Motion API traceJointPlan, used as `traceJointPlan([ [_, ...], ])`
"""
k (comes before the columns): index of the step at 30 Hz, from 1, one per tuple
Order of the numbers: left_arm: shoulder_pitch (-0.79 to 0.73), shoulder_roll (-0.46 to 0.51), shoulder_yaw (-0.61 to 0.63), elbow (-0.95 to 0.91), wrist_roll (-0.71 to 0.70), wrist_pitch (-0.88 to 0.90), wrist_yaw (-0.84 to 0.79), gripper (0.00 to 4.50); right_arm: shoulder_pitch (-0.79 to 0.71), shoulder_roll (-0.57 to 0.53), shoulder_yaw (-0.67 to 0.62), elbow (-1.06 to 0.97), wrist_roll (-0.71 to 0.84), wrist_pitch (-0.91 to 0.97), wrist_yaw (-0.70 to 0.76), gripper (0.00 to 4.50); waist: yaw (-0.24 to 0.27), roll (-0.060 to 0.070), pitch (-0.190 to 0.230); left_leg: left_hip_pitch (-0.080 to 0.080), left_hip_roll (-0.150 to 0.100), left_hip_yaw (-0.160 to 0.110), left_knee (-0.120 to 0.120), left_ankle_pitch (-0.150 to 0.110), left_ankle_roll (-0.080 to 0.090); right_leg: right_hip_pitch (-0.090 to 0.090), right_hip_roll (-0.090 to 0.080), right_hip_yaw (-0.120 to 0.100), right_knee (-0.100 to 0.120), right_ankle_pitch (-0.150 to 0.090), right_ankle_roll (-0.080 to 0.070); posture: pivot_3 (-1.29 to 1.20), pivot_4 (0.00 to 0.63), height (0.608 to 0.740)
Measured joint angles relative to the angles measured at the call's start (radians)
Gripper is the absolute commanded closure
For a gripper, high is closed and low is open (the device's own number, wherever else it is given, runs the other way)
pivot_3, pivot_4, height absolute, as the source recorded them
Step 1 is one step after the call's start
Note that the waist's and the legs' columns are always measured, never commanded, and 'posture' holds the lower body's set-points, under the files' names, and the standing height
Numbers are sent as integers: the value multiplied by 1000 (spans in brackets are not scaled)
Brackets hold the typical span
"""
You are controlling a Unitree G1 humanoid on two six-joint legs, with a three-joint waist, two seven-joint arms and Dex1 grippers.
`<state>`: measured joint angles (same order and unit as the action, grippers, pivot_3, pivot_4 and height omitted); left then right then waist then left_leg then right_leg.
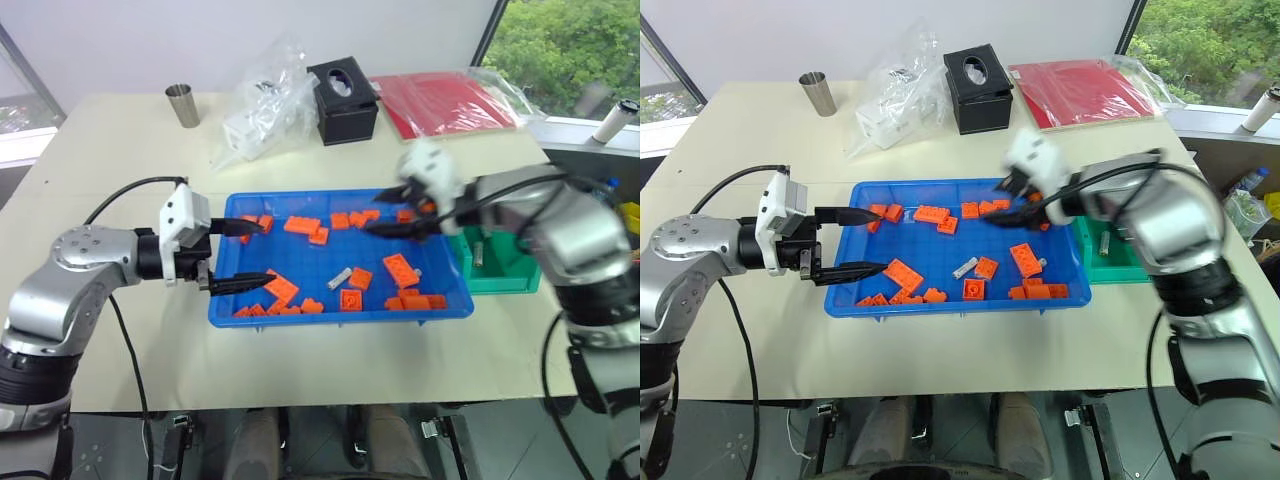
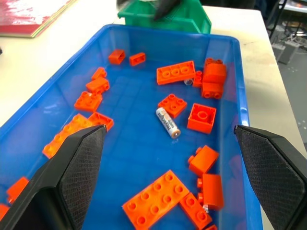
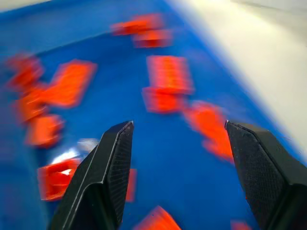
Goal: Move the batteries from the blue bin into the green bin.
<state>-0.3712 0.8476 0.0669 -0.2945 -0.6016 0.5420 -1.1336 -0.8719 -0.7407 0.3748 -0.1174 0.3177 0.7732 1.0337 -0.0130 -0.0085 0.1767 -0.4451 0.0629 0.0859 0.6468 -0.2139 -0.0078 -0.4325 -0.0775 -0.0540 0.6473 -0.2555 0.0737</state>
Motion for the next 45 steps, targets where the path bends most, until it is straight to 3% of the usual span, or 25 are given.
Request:
traceJointPlan([
  [2,18,4,3,-19,0,2,5,0,-13,38,91,77,-68,-90,49,1377,4,0,0,-1,0,0,0,0,0,0,0,0,0,0,0,0,150,736],
  [9,32,7,12,-72,-14,24,29,0,-21,116,175,218,-198,-253,126,1377,1,-1,0,0,-1,0,1,0,0,0,-1,0,1,0,0,0,150,736],
  [26,55,35,69,-100,-23,44,55,0,-35,187,195,457,-357,-483,246,1377,0,-1,0,1,0,0,1,0,-1,1,0,-1,2,0,0,0,150,736],
  [33,33,32,64,-79,-21,38,50,0,9,216,145,424,-351,-411,225,4293,3,-1,0,2,-1,0,1,0,-1,2,0,-1,2,0,0,0,150,736],
  [39,5,12,41,-60,-18,32,45,0,53,195,4,272,-312,-221,127,4293,3,-1,0,1,-1,0,1,1,-1,2,-1,-1,2,0,0,0,150,736],
  [43,0,-2,24,-36,-17,22,39,0,29,170,-221,150,-256,31,-27,4293,5,-1,0,1,-1,0,1,1,-1,2,-1,-1,2,0,0,0,150,736],
  [45,-8,-7,19,-22,-16,18,32,0,17,104,-326,95,-246,135,-91,4293,10,-1,0,1,-1,0,1,1,-1,2,-1,-1,2,0,0,0,150,736],
])
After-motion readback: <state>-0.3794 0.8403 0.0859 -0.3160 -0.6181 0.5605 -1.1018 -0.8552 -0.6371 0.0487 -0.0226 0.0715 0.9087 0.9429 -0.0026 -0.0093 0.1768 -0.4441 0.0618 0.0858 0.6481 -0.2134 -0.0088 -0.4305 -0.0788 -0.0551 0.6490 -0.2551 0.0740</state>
